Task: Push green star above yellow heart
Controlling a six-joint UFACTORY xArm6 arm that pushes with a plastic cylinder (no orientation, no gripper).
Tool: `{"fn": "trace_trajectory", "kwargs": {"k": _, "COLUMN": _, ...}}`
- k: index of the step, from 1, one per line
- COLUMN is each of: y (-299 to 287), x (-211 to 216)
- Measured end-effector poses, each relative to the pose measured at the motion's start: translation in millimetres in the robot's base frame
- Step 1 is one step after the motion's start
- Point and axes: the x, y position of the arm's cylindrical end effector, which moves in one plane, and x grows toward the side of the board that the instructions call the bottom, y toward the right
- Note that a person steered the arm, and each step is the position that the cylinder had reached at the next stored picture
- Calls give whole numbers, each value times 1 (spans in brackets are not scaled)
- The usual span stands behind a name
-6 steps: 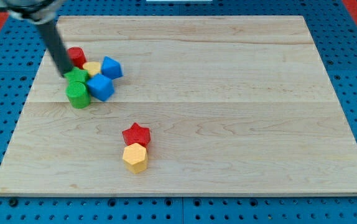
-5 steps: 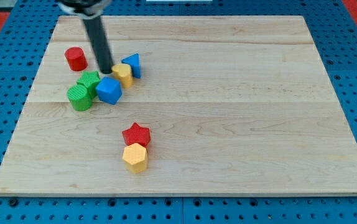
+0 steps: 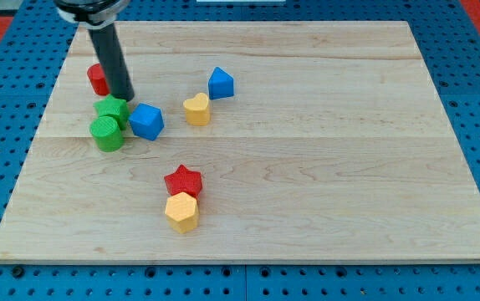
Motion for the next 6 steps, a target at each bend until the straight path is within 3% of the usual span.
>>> {"fn": "trace_trajectory", "kwargs": {"k": 2, "y": -23, "x": 33}}
{"fn": "trace_trajectory", "kwargs": {"k": 3, "y": -17, "x": 26}}
{"fn": "trace_trajectory", "kwargs": {"k": 4, "y": -56, "x": 35}}
{"fn": "trace_trajectory", "kwargs": {"k": 6, "y": -27, "x": 78}}
